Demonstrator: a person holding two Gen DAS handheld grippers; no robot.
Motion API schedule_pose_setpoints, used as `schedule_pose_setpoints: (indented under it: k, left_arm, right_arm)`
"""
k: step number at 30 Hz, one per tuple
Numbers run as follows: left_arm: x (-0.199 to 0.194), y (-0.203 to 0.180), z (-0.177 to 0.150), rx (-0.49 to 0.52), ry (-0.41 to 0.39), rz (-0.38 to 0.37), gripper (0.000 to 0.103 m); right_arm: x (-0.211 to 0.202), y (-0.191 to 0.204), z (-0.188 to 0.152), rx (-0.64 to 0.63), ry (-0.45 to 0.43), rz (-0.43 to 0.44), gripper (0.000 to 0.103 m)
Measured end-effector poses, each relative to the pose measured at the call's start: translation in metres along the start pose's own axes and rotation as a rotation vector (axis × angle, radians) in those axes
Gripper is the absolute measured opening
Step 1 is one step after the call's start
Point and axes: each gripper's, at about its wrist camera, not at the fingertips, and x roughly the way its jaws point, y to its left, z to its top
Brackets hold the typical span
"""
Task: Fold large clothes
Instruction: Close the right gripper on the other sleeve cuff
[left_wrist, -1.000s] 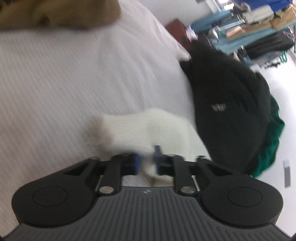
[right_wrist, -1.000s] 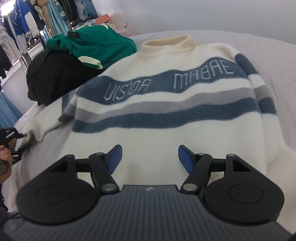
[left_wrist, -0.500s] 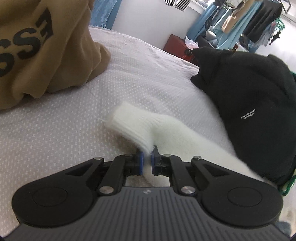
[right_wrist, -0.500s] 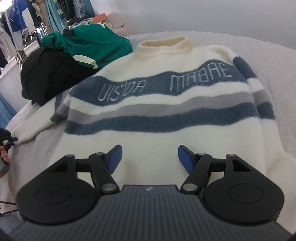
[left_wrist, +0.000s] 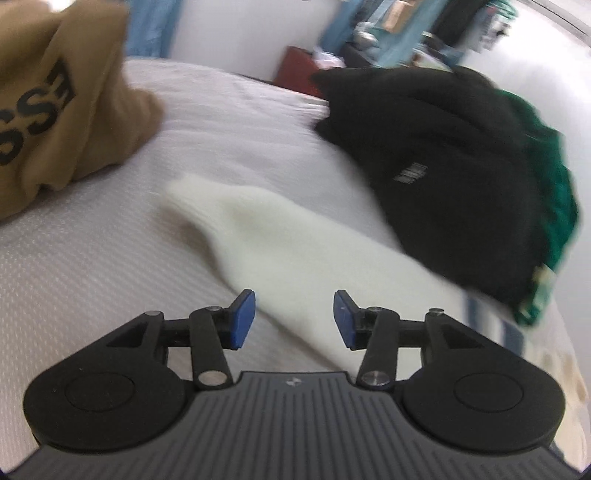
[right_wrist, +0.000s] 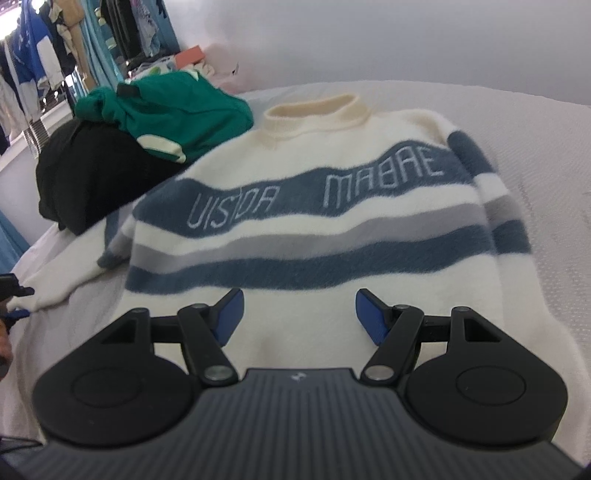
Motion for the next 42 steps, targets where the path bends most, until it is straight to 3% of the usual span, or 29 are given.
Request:
schedule_pose_setpoints:
  k: [6,9,15,19,27,34,42]
  left_arm:
    - [-0.051,-0.058,-0.029,0.14,-0.018,-0.152,0.053]
    - [-0.075,-0.086,-0.061,0.204,-0.018,-0.235,0.053]
    - [-0.098,-0.131,-0.135,0.34,0.085,-0.376,0.053]
    - [-0.112,-0.153,-0.163,0.454,0.099,-0.43,0.053]
    - [-0.106,-0.164,-0.198,0.549,0.185,-0.471,0.053]
    - [-0.09,-0.177,-0.218,0.625,0.243,-0.491,0.053]
    - [-0.083,-0.187,-0.234,0.686,0.278,-0.508,0.053]
  right_arm:
    - [-0.017,-0.014,0.003,0.048,-0.051,-0.019,0.069]
    - [-0.027,-0.024,0.005,0.08,-0.074,-0.029,0.069]
    - [-0.044,-0.058,0.009,0.182,-0.107,-0.076,0.069]
    - [-0.054,-0.088,0.016,0.246,-0.123,-0.137,0.069]
    - [-0.053,-0.141,0.036,0.297,-0.095,-0.237,0.069]
    - [-0.02,-0.177,0.018,0.521,0.063,-0.176,0.069]
    - [0.003,-0.18,-0.005,0.615,0.178,-0.209,0.069]
